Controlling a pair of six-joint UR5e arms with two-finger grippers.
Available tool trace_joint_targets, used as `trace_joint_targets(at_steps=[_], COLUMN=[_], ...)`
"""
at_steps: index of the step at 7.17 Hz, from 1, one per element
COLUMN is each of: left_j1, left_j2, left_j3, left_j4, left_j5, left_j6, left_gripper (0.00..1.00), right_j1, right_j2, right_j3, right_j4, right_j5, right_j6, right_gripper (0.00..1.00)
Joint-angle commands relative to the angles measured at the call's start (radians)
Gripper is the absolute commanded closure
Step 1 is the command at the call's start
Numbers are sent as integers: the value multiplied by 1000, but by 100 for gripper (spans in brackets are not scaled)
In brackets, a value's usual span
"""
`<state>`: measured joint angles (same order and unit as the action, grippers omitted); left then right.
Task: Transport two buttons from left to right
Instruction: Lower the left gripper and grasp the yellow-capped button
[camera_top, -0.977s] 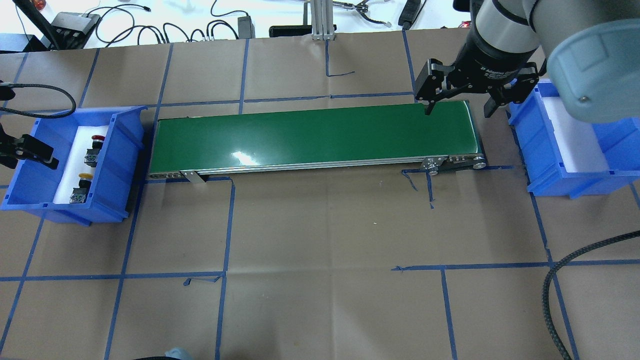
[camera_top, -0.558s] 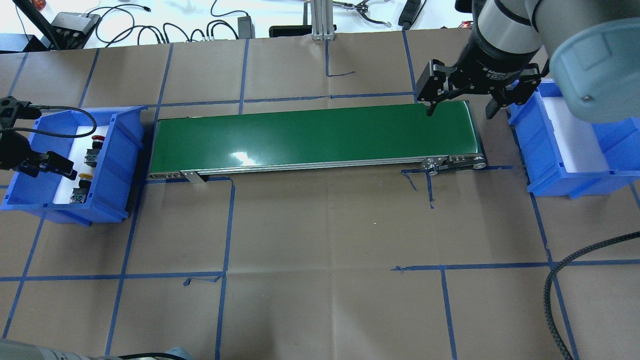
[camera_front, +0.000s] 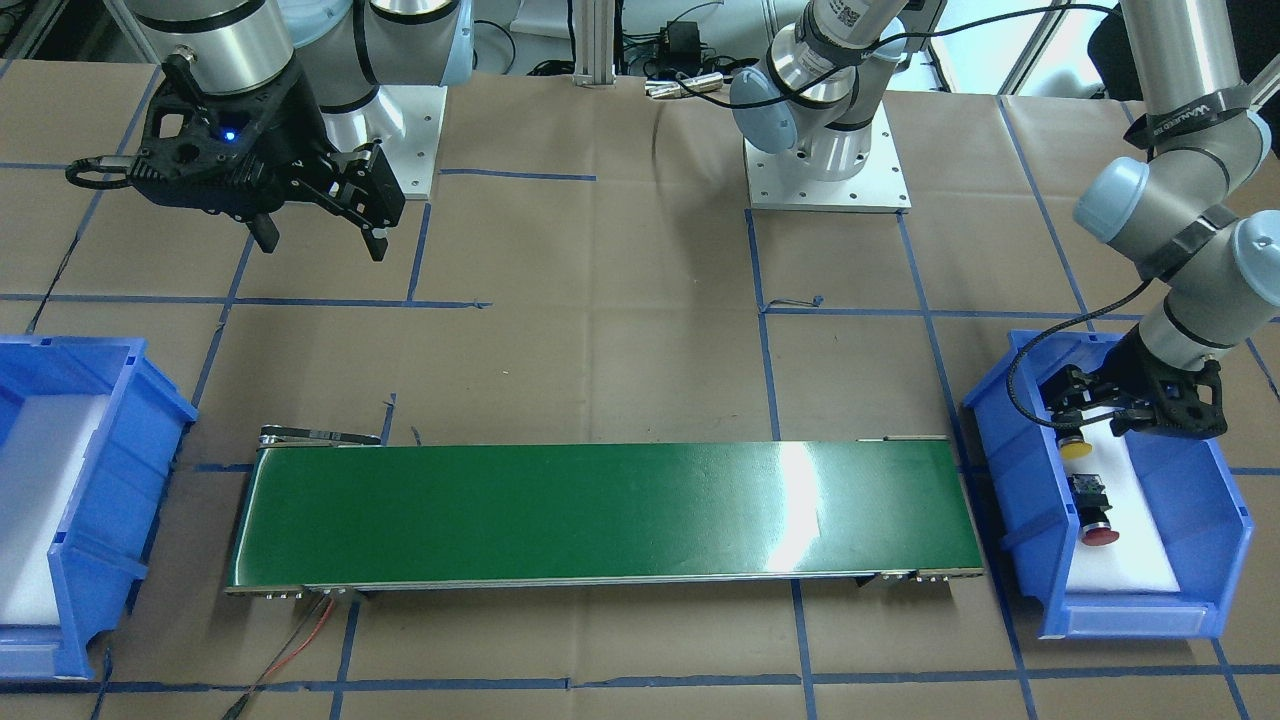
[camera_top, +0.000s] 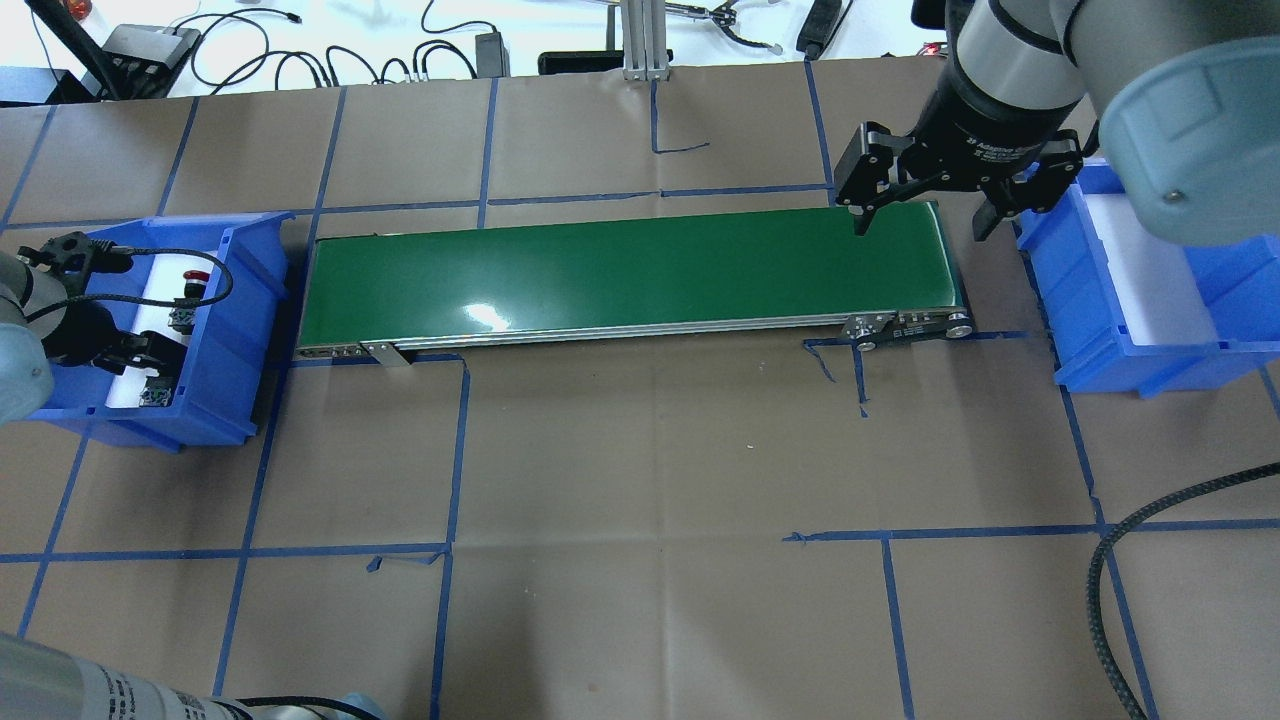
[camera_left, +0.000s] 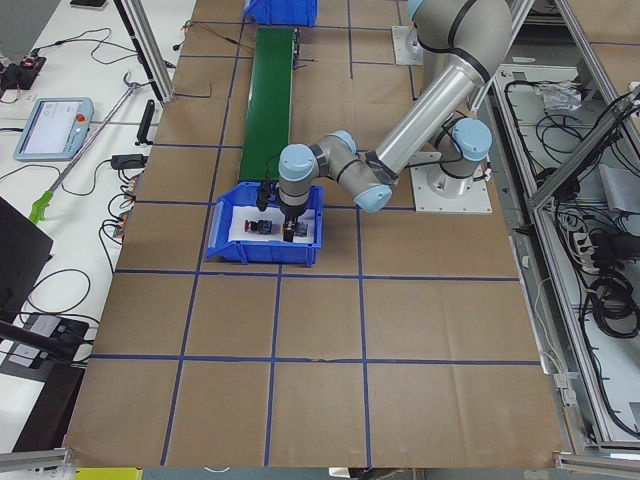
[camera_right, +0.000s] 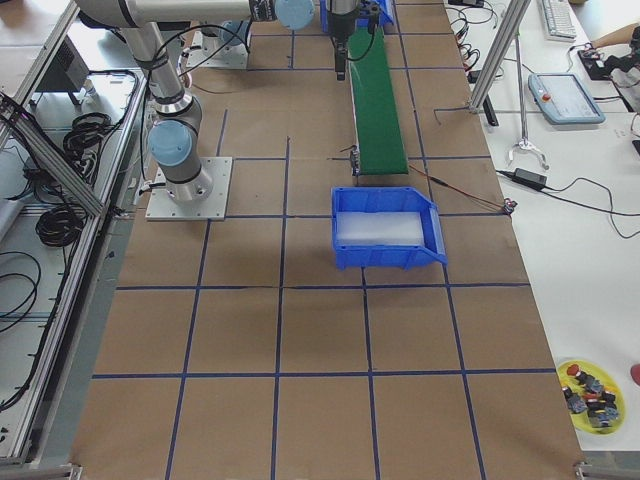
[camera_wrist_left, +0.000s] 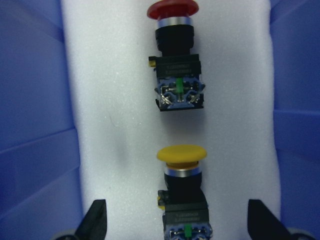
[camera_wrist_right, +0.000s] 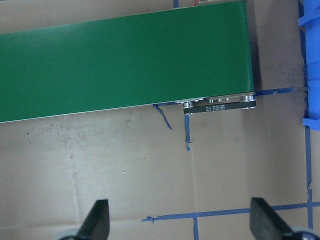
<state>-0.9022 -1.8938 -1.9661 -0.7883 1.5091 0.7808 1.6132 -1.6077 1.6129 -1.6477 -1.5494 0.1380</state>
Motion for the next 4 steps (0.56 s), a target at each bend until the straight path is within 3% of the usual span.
trace_joint_targets(at_steps=[1, 3, 4], left_j1=[-1, -1, -1], left_j2=[-7, -11, -8], left_j3=[-20, -20, -19], left_j4=[27, 26, 26], left_j5=[-1, 0, 2], left_j6=[-3, -9, -33], left_gripper=[1, 32, 57], right_j1=[0, 2, 2], right_j2=[0, 0, 0], right_j3=[1, 2, 4], right_j4=[0, -1, -1], right_j5=[0, 0, 0], right_j6=[0, 0, 0], right_gripper=[0, 0, 0])
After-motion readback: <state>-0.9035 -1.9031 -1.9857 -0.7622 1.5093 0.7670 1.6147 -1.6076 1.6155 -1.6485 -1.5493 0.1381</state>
